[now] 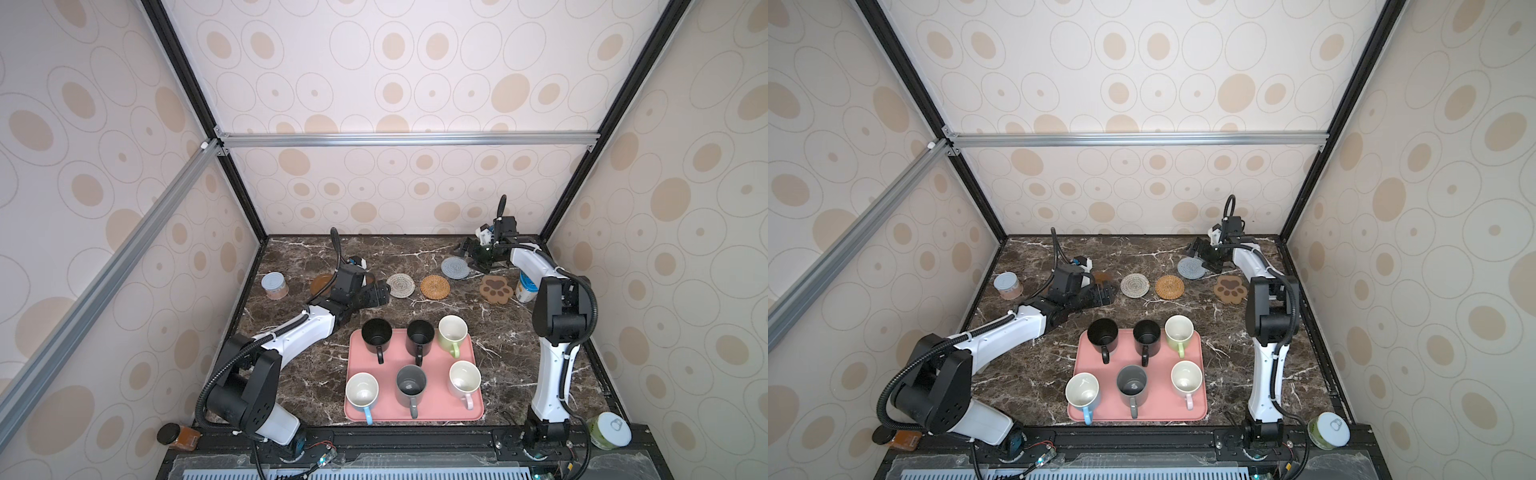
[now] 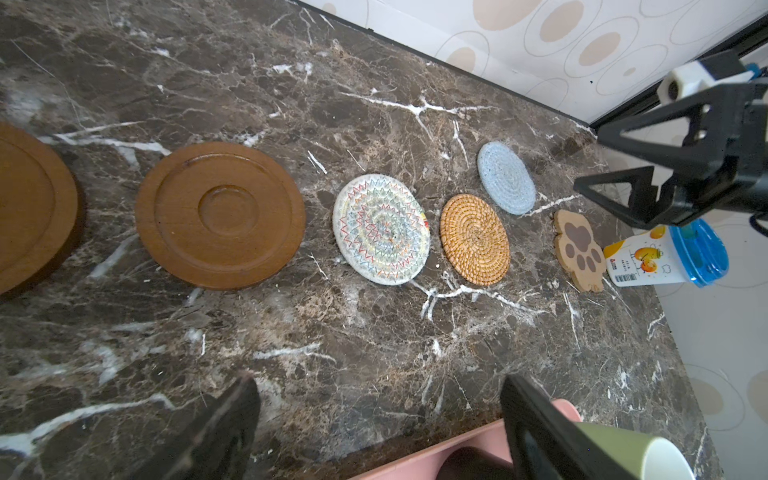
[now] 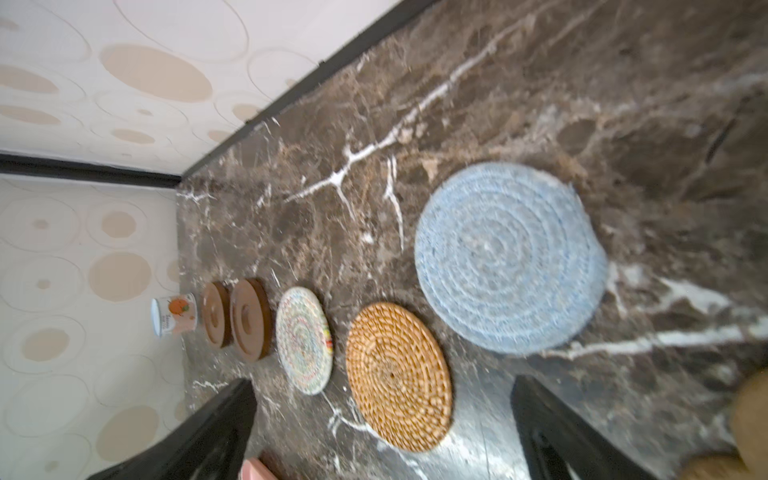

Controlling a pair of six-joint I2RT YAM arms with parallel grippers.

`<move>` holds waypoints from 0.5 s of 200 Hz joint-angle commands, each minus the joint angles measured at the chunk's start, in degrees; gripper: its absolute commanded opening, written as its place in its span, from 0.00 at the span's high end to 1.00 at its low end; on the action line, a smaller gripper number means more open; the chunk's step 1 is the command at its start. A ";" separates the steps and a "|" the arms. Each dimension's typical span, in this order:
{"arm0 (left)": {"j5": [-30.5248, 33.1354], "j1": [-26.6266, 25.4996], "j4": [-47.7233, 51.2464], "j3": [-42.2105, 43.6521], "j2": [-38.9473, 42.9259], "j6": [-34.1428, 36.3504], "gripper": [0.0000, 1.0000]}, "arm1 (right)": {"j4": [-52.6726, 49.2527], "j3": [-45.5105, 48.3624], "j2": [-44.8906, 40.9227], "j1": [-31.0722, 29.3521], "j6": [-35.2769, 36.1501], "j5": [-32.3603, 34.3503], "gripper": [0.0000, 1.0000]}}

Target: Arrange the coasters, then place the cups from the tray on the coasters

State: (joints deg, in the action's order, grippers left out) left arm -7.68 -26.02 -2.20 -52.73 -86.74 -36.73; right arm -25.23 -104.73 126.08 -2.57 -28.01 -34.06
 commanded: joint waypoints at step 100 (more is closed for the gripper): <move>-0.82 0.27 -2.16 1.57 2.26 -1.94 0.08 | -6.56 -14.19 14.47 -2.24 -2.28 1.33 0.00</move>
State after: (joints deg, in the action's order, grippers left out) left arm -8.69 -26.02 -3.53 -50.74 -86.02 -37.98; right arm -26.50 -117.03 138.69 -4.71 -32.08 -34.74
